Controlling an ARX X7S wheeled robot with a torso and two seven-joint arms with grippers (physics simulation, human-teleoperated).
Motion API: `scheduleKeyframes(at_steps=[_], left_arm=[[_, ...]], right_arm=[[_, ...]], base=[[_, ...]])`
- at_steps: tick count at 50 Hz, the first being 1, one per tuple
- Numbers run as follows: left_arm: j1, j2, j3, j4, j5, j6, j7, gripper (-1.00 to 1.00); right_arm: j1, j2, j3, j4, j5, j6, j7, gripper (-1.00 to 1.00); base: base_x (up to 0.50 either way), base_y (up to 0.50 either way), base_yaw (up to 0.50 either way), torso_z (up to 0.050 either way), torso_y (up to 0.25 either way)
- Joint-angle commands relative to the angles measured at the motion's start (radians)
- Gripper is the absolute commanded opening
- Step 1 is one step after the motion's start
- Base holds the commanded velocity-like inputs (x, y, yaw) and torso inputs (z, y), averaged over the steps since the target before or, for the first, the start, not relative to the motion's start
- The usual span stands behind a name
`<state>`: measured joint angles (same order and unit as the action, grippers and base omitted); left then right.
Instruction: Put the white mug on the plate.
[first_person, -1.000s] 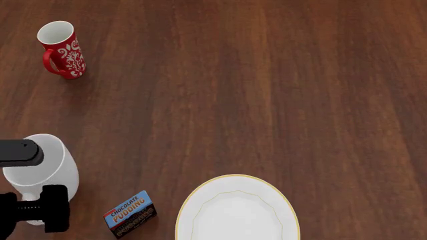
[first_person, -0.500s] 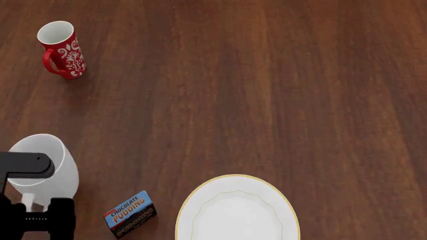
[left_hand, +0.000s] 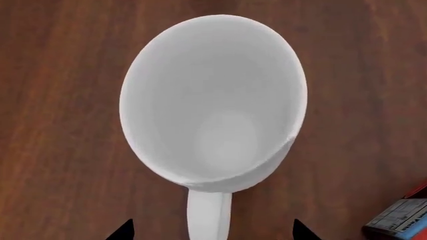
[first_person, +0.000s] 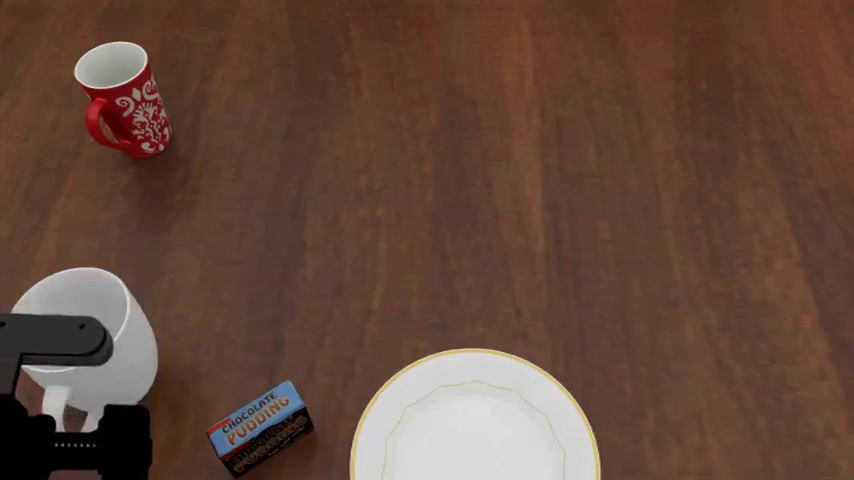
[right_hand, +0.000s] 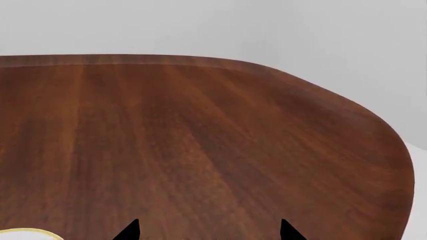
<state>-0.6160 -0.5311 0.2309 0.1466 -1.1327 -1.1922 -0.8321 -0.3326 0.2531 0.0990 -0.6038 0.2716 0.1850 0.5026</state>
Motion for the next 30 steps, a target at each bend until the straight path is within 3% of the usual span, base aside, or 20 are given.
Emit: scheduleKeyframes(at_steps=[1, 30], left_arm=[[0.004, -0.006, 0.013, -0.010, 0.012, 0.016, 0.020, 1.00], [0.005, -0.006, 0.060, -0.062, 0.077, 0.088, 0.082, 1.00]], right_arm=[[-0.007, 0.004, -0.002, -0.001, 0.001, -0.008, 0.004, 1.00], [-0.017, 0.016, -0.012, -0.024, 0.002, -0.001, 0.022, 1.00]], base=[[0.00, 0.00, 0.00, 0.000, 0.000], [0.00, 0.00, 0.00, 0.000, 0.000]])
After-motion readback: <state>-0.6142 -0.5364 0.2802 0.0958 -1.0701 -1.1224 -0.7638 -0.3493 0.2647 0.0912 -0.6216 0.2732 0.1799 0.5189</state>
